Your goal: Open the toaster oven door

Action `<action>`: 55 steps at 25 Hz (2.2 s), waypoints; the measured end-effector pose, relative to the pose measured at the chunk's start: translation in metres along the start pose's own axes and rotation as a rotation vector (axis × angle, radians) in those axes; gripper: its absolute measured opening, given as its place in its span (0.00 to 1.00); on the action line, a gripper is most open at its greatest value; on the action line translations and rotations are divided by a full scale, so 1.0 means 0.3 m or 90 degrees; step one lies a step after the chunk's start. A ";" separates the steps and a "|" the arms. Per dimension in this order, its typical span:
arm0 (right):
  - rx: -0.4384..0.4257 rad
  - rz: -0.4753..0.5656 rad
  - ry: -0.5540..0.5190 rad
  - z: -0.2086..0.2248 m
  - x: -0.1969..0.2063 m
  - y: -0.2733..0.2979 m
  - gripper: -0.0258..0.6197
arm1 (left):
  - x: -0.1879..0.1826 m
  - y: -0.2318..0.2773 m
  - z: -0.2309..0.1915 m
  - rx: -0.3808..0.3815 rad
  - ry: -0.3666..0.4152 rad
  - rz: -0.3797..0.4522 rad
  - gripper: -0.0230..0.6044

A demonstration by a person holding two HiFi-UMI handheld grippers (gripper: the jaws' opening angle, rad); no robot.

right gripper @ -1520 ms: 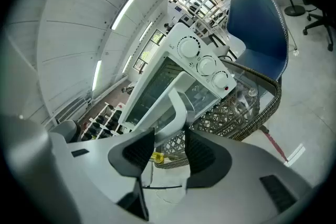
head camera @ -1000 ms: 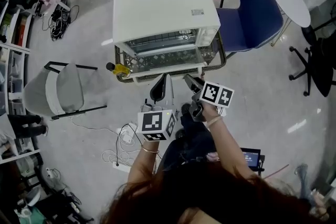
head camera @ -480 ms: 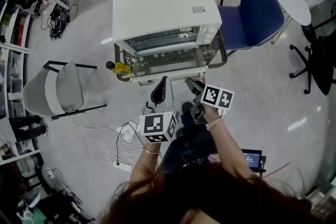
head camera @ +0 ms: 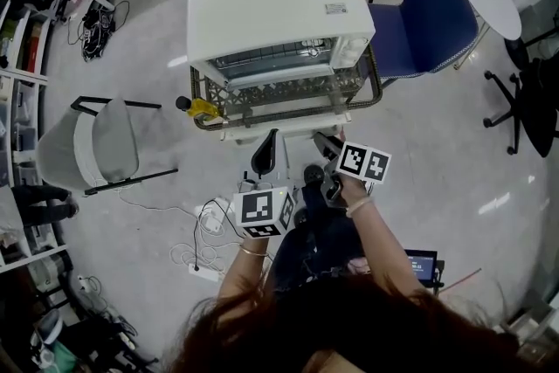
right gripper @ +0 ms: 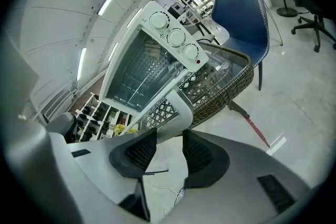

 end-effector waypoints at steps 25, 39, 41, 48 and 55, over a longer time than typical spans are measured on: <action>0.021 -0.030 0.002 0.153 0.111 0.036 0.27 | 0.194 0.037 -0.058 -0.017 -0.022 -0.030 0.06; 0.021 -0.041 -0.001 0.243 0.146 0.085 0.28 | 0.285 0.114 -0.094 -0.018 -0.020 -0.042 0.06; 0.022 -0.042 -0.001 0.255 0.152 0.092 0.28 | 0.294 0.122 -0.101 -0.019 -0.020 -0.043 0.06; 0.018 -0.031 -0.004 0.297 0.167 0.117 0.28 | 0.334 0.150 -0.118 -0.027 -0.024 -0.053 0.06; 0.018 -0.029 -0.014 0.337 0.180 0.140 0.28 | 0.365 0.186 -0.120 -0.024 -0.017 -0.057 0.06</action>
Point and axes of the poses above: the fingertips, and each gripper's own axes: y forward along the fingers, z to its right, x out of its underside, the point moved 2 cm from there along -y, backward along the fingers, and after that the axes turned 14 degrees about -x, right-handed, at the moved point
